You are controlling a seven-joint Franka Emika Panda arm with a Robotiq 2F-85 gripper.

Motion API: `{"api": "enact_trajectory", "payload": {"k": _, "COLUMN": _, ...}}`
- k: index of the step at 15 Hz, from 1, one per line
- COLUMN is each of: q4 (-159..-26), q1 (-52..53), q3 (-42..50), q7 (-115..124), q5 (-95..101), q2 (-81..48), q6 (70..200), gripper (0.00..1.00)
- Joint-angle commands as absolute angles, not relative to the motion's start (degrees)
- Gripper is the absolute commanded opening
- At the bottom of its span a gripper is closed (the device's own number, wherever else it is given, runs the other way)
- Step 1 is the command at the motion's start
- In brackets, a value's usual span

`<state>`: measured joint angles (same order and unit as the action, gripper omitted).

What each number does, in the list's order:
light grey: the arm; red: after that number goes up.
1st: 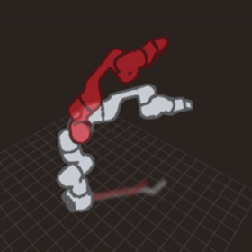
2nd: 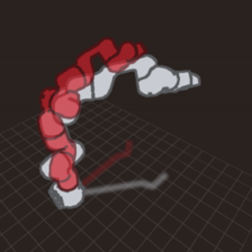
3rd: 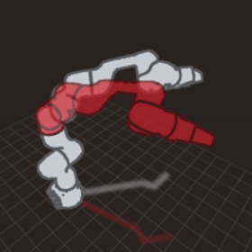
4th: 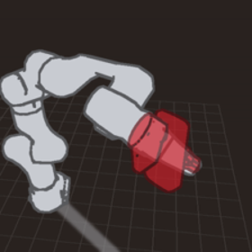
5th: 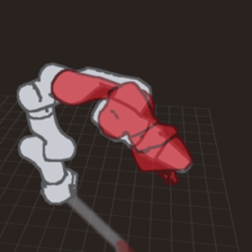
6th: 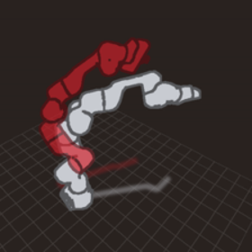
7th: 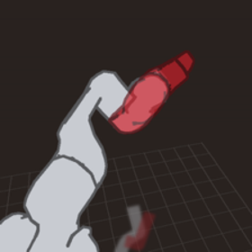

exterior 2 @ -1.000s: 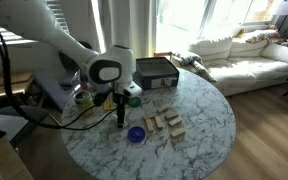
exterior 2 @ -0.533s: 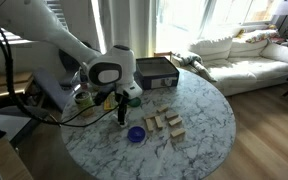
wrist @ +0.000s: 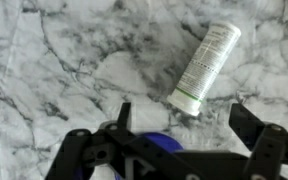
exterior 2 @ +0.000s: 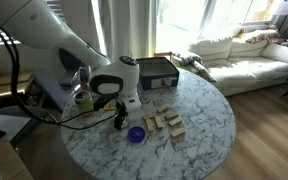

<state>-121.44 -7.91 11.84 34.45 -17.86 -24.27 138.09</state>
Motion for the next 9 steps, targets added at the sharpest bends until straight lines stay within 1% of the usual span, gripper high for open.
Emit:
{"api": "enact_trajectory", "payload": {"k": 1, "q4": -120.9, "q1": -11.3, "q3": 9.6, "q7": 32.0, "q5": -25.9, "q2": -25.6, "q6": 137.1, "gripper": 1.0}}
{"api": "enact_trajectory", "payload": {"k": 3, "q4": -120.8, "q1": -12.2, "q3": 9.3, "q7": 31.1, "q5": -28.7, "q2": -26.1, "q6": 136.4, "gripper": 1.0}}
{"api": "enact_trajectory", "payload": {"k": 4, "q4": -120.7, "q1": -12.7, "q3": 9.1, "q7": 30.6, "q5": -30.0, "q2": -26.3, "q6": 136.0, "gripper": 0.88}}
{"api": "enact_trajectory", "payload": {"k": 5, "q4": -120.7, "q1": -12.9, "q3": 9.2, "q7": 30.5, "q5": -30.8, "q2": -26.4, "q6": 135.8, "gripper": 0.74}}
{"api": "enact_trajectory", "payload": {"k": 9, "q4": -120.6, "q1": -13.5, "q3": 9.1, "q7": 29.6, "q5": -33.5, "q2": -26.7, "q6": 136.1, "gripper": 0.42}}
